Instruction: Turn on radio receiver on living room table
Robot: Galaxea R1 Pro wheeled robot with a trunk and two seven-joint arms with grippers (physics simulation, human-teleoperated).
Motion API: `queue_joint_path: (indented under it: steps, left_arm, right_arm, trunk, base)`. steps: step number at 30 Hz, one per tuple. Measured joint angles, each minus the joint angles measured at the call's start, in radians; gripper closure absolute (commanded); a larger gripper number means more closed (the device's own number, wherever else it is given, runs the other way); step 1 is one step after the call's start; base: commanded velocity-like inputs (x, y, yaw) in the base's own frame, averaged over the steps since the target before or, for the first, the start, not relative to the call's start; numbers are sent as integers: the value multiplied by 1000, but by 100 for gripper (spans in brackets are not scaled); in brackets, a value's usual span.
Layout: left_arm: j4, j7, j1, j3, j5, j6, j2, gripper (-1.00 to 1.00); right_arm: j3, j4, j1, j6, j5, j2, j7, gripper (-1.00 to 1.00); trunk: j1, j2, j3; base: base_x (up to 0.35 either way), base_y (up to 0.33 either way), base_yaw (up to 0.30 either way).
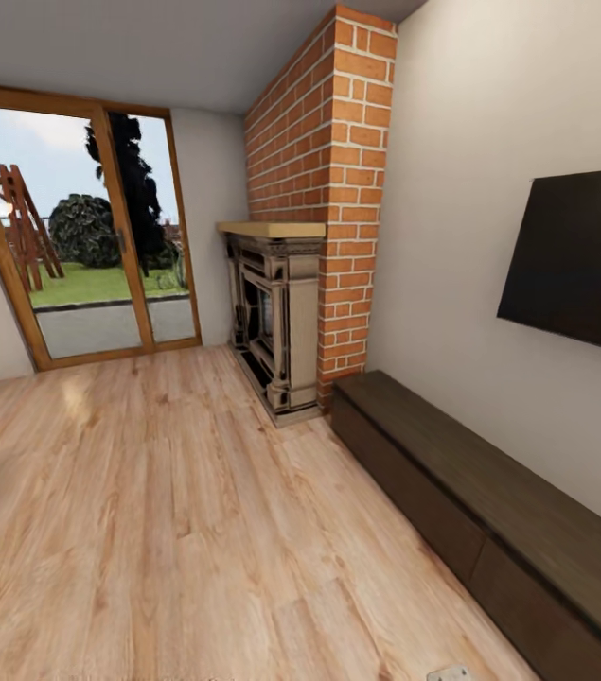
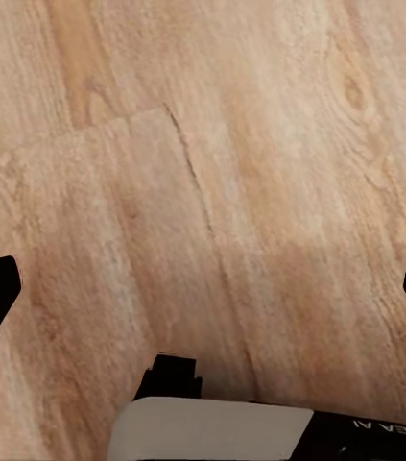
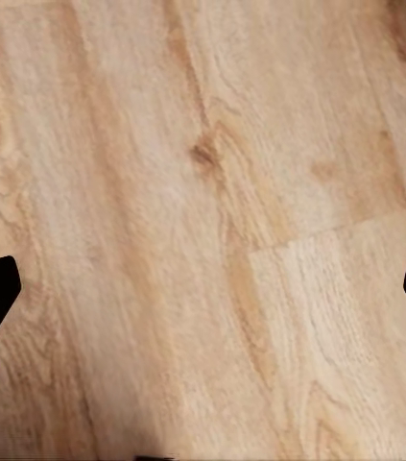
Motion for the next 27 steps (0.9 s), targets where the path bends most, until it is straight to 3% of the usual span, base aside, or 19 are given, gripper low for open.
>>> queue_joint_path:
  steps: [5, 27]
  left_arm:
    - [24, 6, 0, -1, -2, -52, 1, -100]
    - [25, 11, 0, -10, -11, -48, -4, -100]
  right_arm:
    - [0, 5, 0, 4, 0, 0, 0, -100]
    - [12, -25, -5, -4, 18, 11, -1, -100]
  trunk:
    - [0, 0, 1]
    - [0, 0, 1]
  base:
    - [0, 0, 298]
    - [0, 0, 298]
